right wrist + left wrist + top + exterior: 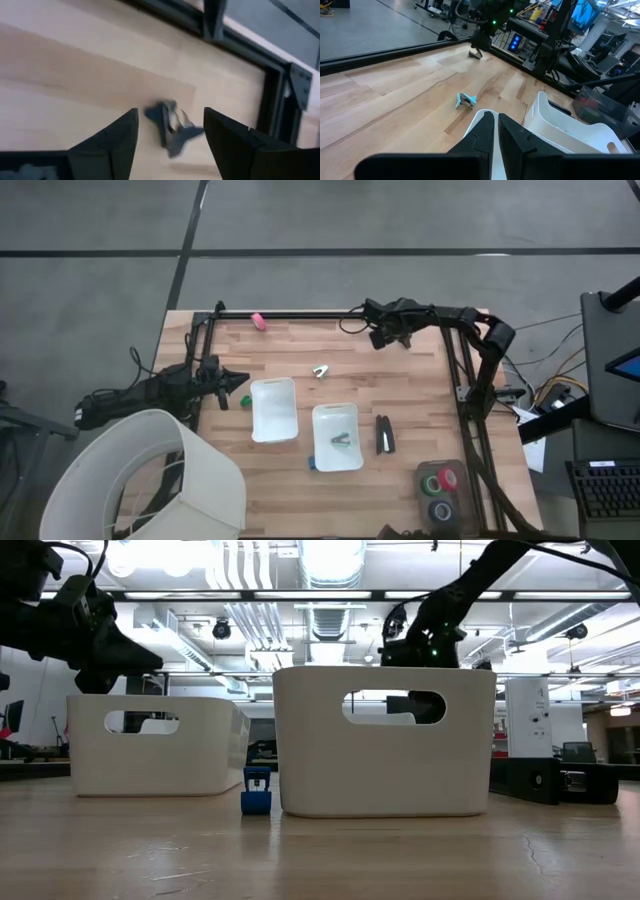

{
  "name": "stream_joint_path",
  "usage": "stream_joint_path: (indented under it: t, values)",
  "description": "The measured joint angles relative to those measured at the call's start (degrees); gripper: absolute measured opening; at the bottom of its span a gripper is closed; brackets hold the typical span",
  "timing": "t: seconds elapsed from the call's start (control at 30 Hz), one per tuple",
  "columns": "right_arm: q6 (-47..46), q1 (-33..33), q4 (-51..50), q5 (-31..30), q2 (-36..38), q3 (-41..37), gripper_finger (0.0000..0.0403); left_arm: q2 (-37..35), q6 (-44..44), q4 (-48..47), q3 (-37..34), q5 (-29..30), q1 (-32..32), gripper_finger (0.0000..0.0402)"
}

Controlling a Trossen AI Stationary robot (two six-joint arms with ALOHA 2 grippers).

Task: Pick and place Stapler, Stapler remover, tape
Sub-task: Put the black staple remover into the right white bin

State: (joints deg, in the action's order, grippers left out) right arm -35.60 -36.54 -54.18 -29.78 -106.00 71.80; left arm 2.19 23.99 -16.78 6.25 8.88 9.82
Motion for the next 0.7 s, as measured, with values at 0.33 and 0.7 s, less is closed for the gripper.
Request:
stream_joint_path:
  t: [0.33, 0.7]
  values:
    - [0.86, -2.55, -3.88, 7.16, -0.04, -0.82, 0.0266, 0.00, 0.02, -0.04, 0.01, -0.01, 0.01, 0.0028]
    - [2.65, -4.22, -2.22, 7.49, -0.24, -1.32, 0.0241, 0.00, -0.01, -0.05, -0.01, 0.00, 0.01, 0.0028]
